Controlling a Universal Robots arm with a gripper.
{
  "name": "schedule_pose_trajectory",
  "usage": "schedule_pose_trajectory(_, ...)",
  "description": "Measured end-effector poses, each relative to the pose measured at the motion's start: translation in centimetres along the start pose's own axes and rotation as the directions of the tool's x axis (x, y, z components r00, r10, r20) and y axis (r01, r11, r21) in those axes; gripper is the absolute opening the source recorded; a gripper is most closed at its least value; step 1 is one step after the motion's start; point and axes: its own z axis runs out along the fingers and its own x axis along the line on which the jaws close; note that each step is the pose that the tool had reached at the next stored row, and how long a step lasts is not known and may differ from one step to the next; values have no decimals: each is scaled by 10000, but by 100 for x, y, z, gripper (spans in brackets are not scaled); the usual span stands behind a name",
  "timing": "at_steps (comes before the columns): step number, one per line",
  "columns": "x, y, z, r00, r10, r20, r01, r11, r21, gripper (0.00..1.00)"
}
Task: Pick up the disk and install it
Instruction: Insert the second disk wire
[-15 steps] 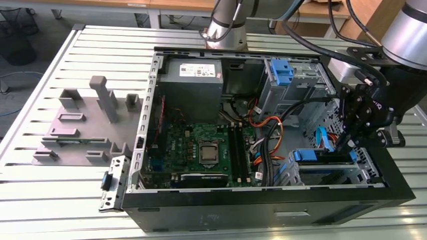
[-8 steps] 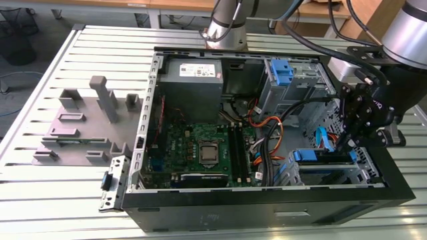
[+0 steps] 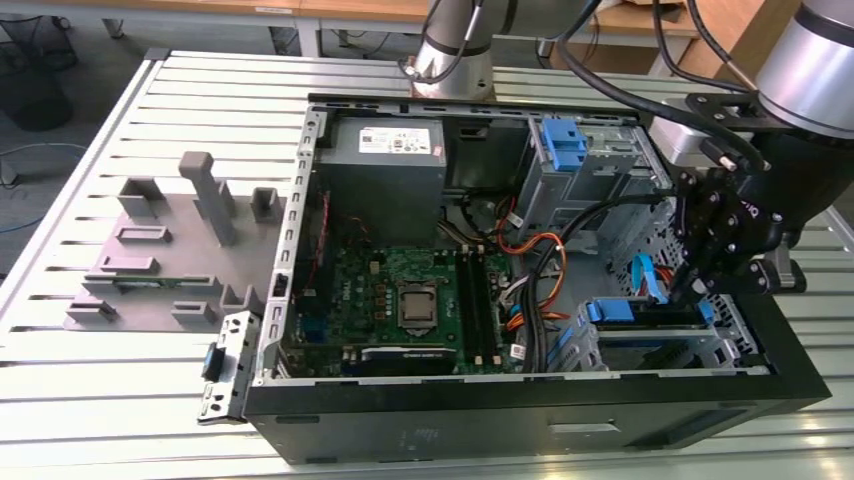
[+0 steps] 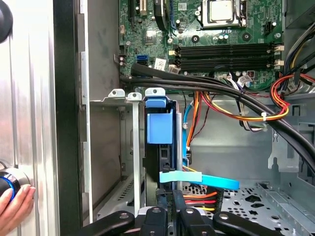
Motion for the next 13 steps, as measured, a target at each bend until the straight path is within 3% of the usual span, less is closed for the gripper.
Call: schedule_pose_trajectory(13, -1, 11, 9, 10000, -83, 18, 82, 10000, 37, 16)
